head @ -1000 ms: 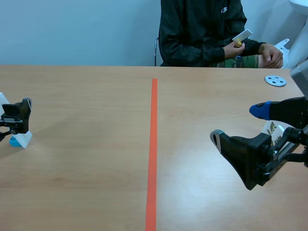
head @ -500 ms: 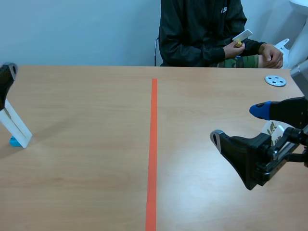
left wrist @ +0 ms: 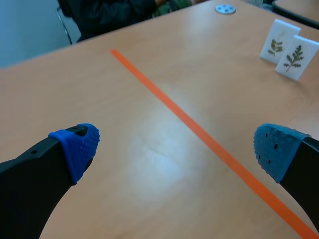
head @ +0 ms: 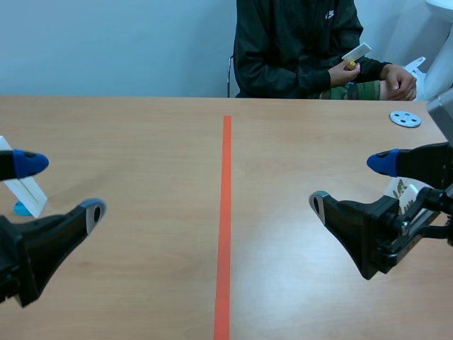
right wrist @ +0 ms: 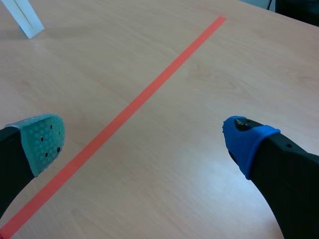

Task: Sort the leaf by its shape. The table is split by an orange tape line. A compound leaf with several leaflets goes to the left side, a simple leaf with one blade goes to the right side. Return to the home posture when a red brick is placed on the table.

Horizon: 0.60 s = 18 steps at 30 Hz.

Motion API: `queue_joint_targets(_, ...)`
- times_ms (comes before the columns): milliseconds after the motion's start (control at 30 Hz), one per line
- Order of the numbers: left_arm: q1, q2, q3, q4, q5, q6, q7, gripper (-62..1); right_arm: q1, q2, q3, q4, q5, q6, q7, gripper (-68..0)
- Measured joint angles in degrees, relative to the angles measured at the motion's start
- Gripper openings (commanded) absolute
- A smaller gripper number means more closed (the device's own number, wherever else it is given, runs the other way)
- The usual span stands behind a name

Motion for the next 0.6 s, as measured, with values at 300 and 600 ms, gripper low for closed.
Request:
queue_joint_targets(300,0.5,4.4,3.5,-0.2,-0.7,0.0,3.9,1.4,0.0,0.0,0.0,0.0,0.1,0.0,0.0,0.4)
queue_joint_targets(600,-0.6,4.4,4.8,-0.3,-0.7,0.2,3.3,1.4,0.0,0.0,0.0,0.0,1.5,0.0,0.1,0.4)
